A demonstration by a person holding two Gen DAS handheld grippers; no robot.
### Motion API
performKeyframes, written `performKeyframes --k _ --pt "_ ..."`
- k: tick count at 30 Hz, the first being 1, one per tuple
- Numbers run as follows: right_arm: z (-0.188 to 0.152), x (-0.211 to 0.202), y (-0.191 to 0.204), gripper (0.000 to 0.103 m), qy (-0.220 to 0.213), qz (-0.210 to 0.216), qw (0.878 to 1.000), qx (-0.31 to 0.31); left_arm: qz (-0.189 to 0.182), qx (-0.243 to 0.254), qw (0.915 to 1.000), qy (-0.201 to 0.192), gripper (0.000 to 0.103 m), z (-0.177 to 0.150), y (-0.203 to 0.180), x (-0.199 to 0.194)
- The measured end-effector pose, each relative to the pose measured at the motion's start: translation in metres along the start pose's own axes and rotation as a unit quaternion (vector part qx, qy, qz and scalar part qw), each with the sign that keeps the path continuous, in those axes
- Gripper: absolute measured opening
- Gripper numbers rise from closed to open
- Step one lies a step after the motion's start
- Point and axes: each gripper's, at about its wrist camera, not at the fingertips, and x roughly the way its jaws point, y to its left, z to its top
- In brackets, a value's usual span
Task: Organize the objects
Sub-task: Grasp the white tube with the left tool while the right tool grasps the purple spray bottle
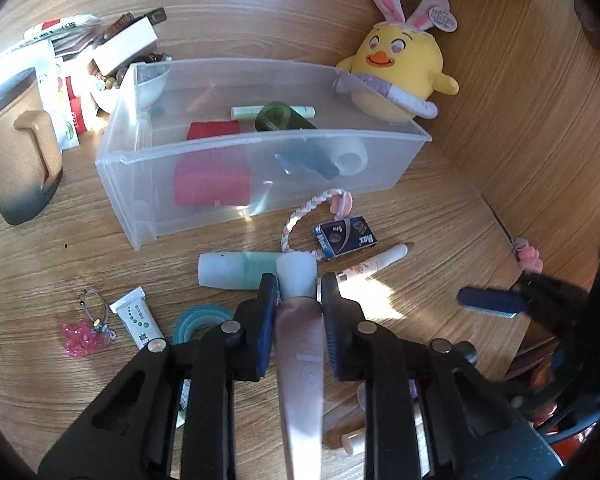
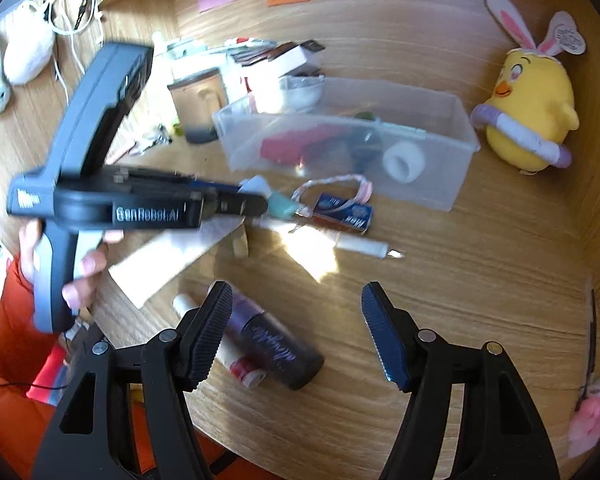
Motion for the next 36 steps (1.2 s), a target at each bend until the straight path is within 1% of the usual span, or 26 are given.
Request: performKeyframes --k 4,9,11,12,13,17,19,20,21,22,27,36 --pt "-0.005 0.012 -0.001 0.064 0.021 0.007 1.000 -0.002 0.001 -0.001 0.9999 -0.015 0.021 0.002 -0.002 -0.010" --pt "-0.009 0.019 -0.001 0.063 0.029 0.020 0.999 -0.003 0.008 -0.006 0.9993 -0.037 0.021 0.007 0.000 -0.023" --pt "-0.009 0.020 -0.001 0.058 0.029 0.025 0.999 -0.003 0.007 -0.010 0.9989 -0.046 0.021 0.008 0.002 -0.028" --pt "-0.008 0.020 -0.002 0.053 0.029 0.029 0.999 -0.003 0.007 -0.013 0.9986 -0.052 0.021 0.009 0.003 -0.032" --pt "-0.008 0.021 -0.001 0.049 0.031 0.030 0.999 -0.004 0.007 -0.015 0.9983 -0.056 0.021 0.010 0.003 -0.035" --pt "-0.008 0.024 -0.005 0.045 0.034 0.015 0.999 -0.004 0.017 -0.016 0.9969 -0.075 0.020 0.011 0.006 -0.048" --pt "-0.008 0.024 -0.007 0.036 0.034 0.009 0.999 -0.005 0.020 -0.016 0.9962 -0.084 0.020 0.012 0.006 -0.054" --pt "-0.008 0.024 -0.007 0.032 0.033 0.009 0.999 -0.004 0.020 -0.017 0.9957 -0.088 0.020 0.013 0.006 -0.058" --pt "-0.008 0.024 -0.009 0.026 0.031 0.007 0.999 -0.002 0.020 -0.018 0.9954 -0.092 0.020 0.014 0.006 -0.060" --pt "-0.008 0.024 -0.010 0.023 0.030 0.004 1.000 -0.001 0.020 -0.019 0.9949 -0.097 0.020 0.014 0.007 -0.063" --pt "-0.002 0.024 -0.019 0.023 0.018 -0.013 1.000 0.009 0.019 -0.022 0.9926 -0.118 0.019 0.017 0.007 -0.077" --pt "0.025 0.007 -0.030 0.023 -0.032 -0.017 0.999 0.029 0.018 -0.018 0.9872 -0.158 0.019 0.030 0.003 -0.101"
